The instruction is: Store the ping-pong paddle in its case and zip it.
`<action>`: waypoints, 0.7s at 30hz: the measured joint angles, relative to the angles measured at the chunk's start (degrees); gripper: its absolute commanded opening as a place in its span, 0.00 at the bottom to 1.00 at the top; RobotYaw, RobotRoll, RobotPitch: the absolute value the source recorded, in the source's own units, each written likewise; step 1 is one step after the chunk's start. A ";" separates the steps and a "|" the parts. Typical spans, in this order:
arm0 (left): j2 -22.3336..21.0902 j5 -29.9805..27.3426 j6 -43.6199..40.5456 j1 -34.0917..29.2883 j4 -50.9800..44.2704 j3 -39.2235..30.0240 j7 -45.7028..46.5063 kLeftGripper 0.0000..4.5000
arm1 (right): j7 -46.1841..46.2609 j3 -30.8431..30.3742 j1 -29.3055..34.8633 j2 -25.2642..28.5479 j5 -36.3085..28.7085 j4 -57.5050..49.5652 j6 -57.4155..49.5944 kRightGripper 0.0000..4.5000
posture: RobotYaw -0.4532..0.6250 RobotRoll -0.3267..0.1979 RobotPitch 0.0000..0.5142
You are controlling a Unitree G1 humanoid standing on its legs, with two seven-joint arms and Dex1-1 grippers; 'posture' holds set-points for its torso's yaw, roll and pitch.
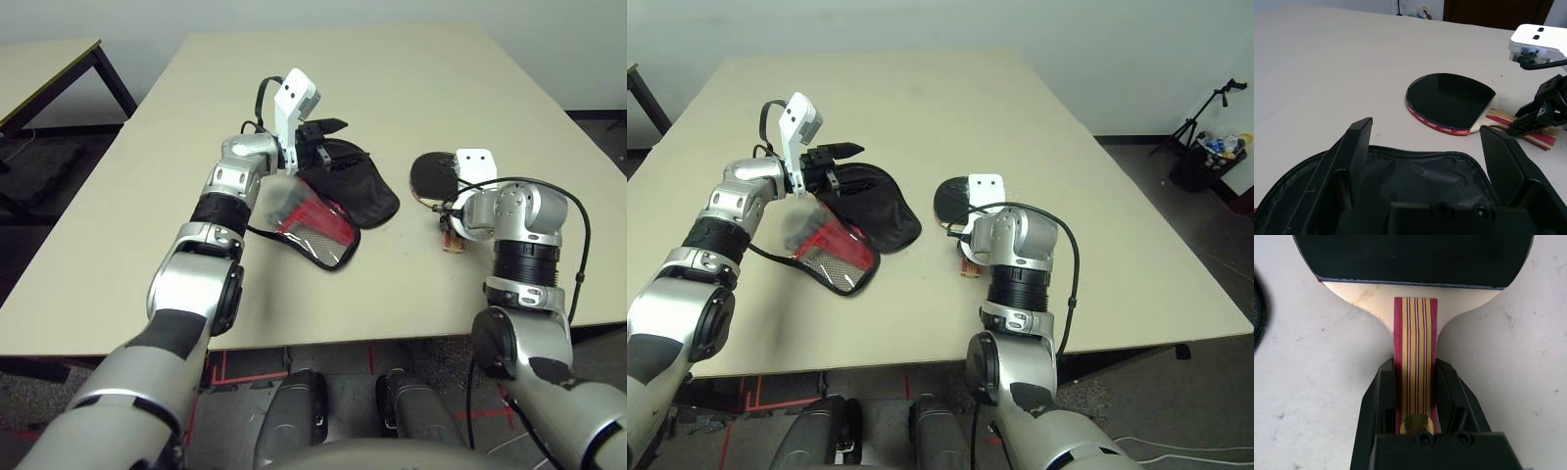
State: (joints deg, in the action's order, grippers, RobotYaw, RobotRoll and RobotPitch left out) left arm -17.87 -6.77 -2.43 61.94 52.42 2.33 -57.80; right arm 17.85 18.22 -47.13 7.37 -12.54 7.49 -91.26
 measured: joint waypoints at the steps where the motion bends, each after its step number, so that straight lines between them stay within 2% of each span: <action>1: -0.05 0.00 -0.45 -0.01 -0.08 0.00 0.26 1.00 | -0.87 -0.68 -0.11 0.99 0.18 0.02 0.02 0.25 | 0.46 0.62 0.15; 6: -1.62 -0.27 -6.26 -0.08 -2.98 -0.33 1.97 1.00 | -7.88 -7.23 -6.66 6.30 0.17 1.52 0.72 0.25 | 0.46 0.62 0.15; 10: -5.00 -0.49 -12.88 -0.22 -8.18 -0.78 2.85 1.00 | -14.62 -13.22 -12.04 7.60 -1.14 3.04 0.81 0.25 | 0.47 0.62 0.14; 17: -12.15 0.19 -24.38 -4.68 -18.74 -0.19 3.88 1.00 | -23.83 -23.16 -15.50 5.07 -1.91 11.59 4.74 0.25 | 0.56 0.62 0.12; 21: -13.85 -0.01 -28.99 -6.68 -24.26 -0.21 5.54 1.00 | -27.97 -27.60 -17.59 2.20 -1.06 17.54 10.37 0.25 | 0.59 0.62 0.12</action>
State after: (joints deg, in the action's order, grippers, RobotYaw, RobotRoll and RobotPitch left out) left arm -31.72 -6.78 -31.42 55.25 28.16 2.11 -52.26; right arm -10.13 -9.38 -64.72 9.57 -13.60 25.03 -80.89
